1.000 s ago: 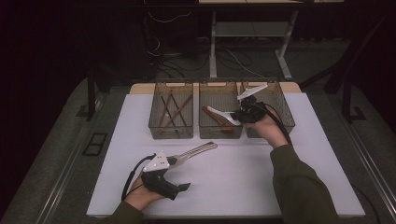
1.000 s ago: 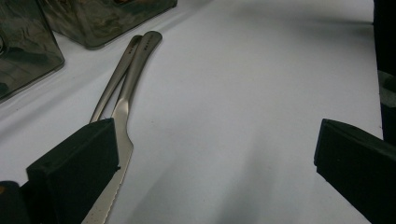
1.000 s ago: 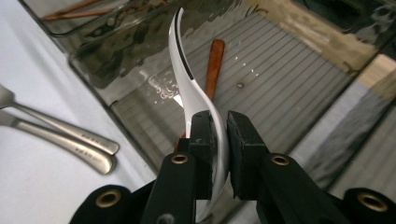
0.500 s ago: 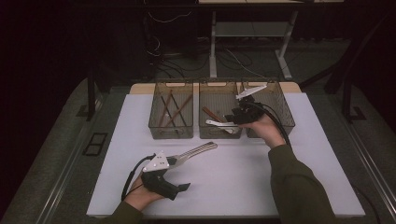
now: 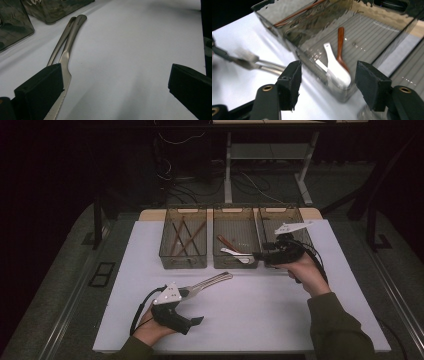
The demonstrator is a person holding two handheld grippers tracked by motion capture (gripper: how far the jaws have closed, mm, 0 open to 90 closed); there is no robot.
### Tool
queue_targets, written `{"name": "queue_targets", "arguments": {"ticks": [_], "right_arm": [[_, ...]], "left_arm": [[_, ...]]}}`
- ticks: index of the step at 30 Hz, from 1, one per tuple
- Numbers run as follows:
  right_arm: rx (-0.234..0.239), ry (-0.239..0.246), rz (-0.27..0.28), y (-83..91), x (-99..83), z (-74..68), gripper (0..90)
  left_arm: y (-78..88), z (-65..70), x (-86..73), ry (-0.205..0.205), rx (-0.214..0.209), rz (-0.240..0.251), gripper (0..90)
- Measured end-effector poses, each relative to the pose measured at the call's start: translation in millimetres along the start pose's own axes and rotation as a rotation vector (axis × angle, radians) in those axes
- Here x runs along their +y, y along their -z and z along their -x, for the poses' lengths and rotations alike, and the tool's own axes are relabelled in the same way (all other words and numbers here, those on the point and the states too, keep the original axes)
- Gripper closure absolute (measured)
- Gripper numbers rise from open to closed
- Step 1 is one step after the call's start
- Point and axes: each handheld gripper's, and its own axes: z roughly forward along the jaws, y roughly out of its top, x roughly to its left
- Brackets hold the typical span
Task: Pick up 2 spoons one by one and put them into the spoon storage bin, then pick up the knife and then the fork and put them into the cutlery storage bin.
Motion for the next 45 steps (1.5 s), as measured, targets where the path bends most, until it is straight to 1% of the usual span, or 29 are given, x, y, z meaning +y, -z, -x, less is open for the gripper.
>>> {"name": "queue_targets", "arguments": {"ticks": [3,6,7,10,11,14,15,19,22,23,26,29,31,32,33,35,37,38,40,42,43,45], "right_arm": [[0.003,-0.006,0.009,9.6,-12.8,-2.1,35.5],[0.026,-0.036,0.026,18.4,-25.6,-3.3,33.1],[0.028,-0.039,0.029,20.6,-29.2,-3.4,32.1],[0.014,-0.040,0.037,28.3,-38.8,-5.7,28.3],[0.006,-0.033,0.046,30.6,-42.1,-5.9,27.3],[-0.010,-0.050,0.067,37.5,-53.0,-8.3,24.5],[-0.016,-0.043,0.076,39.5,-57.2,-8.9,23.7],[-0.041,-0.029,0.081,47.3,-76.4,-12.4,20.8],[-0.048,-0.034,0.086,52.9,-92.4,-14.0,19.9],[-0.048,-0.026,0.090,54.6,-97.8,-14.2,19.6],[-0.063,-0.022,0.095,59.9,-111.9,-16.5,18.4],[-0.064,-0.033,0.114,64.8,-123.9,-19.0,18.4],[-0.066,-0.054,0.131,67.6,-130.7,-21.1,18.3],[-0.063,-0.059,0.136,68.7,-133.7,-22.3,18.3],[-0.070,-0.056,0.145,69.4,-136.6,-23.7,18.4],[-0.073,-0.053,0.140,71.1,-141.3,-25.0,18.3],[-0.068,-0.051,0.135,71.7,-145.4,-25.9,18.3],[-0.067,-0.049,0.132,71.3,-147.0,-26.6,18.3],[-0.063,-0.040,0.115,69.4,-148.7,-26.6,18.4],[-0.064,-0.034,0.108,66.5,-148.7,-26.3,18.3],[-0.059,-0.033,0.103,65.5,-148.6,-26.4,18.3],[-0.053,-0.029,0.100,63.9,-148.8,-27.3,18.4]], "left_arm": [[0.1,0.1,-0.1,0.002,0.002,0.001,0.0],[0.7,0.7,0.4,-0.002,0.003,-0.003,0.0],[0.7,0.8,0.4,-0.002,0.004,-0.003,0.0],[1.1,1.2,0.7,0.000,0.006,-0.001,0.0],[1.4,1.1,0.8,-0.001,0.007,-0.001,0.0],[1.8,1.0,1.0,-0.001,0.008,0.003,0.0],[1.9,1.0,1.1,-0.001,0.008,0.004,0.0],[2.3,1.8,1.9,0.000,0.007,0.006,0.0],[2.6,2.5,2.3,-0.005,0.007,0.005,0.0],[2.5,2.7,2.4,-0.003,0.008,0.010,0.0],[2.9,2.8,3.0,-0.001,0.013,0.013,0.0],[4.5,1.5,3.4,0.001,0.023,0.011,0.0],[5.9,0.7,4.0,0.001,0.033,0.014,1.8],[7.1,0.3,4.8,0.004,0.033,0.016,3.1],[7.8,0.3,5.5,0.010,0.039,0.027,5.0],[9.9,-0.1,7.9,0.012,0.065,0.025,12.1],[10.9,-0.8,11.1,0.009,0.083,0.027,16.5],[11.8,-1.3,12.9,0.002,0.091,0.020,21.3],[11.6,-3.4,16.4,0.011,0.099,0.021,29.2],[10.3,-7.0,20.9,0.012,0.126,-0.001,40.0],[8.8,-8.8,23.2,0.025,0.132,-0.003,45.4],[6.1,-13.2,28.6,0.034,0.141,-0.017,58.1]]}}
